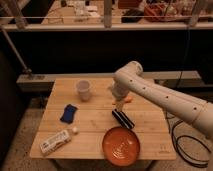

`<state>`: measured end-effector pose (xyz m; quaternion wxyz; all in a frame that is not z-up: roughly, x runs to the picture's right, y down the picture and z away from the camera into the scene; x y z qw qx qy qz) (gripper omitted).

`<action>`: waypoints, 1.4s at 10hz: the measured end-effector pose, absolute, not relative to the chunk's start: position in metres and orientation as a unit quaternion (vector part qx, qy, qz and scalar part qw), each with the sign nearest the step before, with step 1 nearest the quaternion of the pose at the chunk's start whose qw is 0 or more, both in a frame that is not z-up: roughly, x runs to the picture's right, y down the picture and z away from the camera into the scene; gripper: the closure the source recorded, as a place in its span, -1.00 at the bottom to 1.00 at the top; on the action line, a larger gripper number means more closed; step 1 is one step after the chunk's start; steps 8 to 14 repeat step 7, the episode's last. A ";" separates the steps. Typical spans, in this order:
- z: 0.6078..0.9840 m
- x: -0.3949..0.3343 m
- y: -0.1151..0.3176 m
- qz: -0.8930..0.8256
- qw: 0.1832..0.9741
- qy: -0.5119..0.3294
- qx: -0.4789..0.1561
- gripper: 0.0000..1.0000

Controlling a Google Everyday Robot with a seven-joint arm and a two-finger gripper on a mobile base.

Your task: Move the arm in a circular motion

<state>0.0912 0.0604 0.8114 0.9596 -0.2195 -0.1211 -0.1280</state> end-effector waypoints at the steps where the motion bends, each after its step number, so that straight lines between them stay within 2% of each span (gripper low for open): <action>1: 0.822 0.117 0.064 -0.108 0.961 -0.109 -0.229 -0.60; 5: 0.842 0.216 0.084 -0.031 0.963 -0.063 -0.260 -0.60; 7: 0.830 0.258 0.105 0.000 0.961 -0.046 -0.271 -0.60; 14: 0.830 0.258 0.105 0.000 0.961 -0.046 -0.271 -0.60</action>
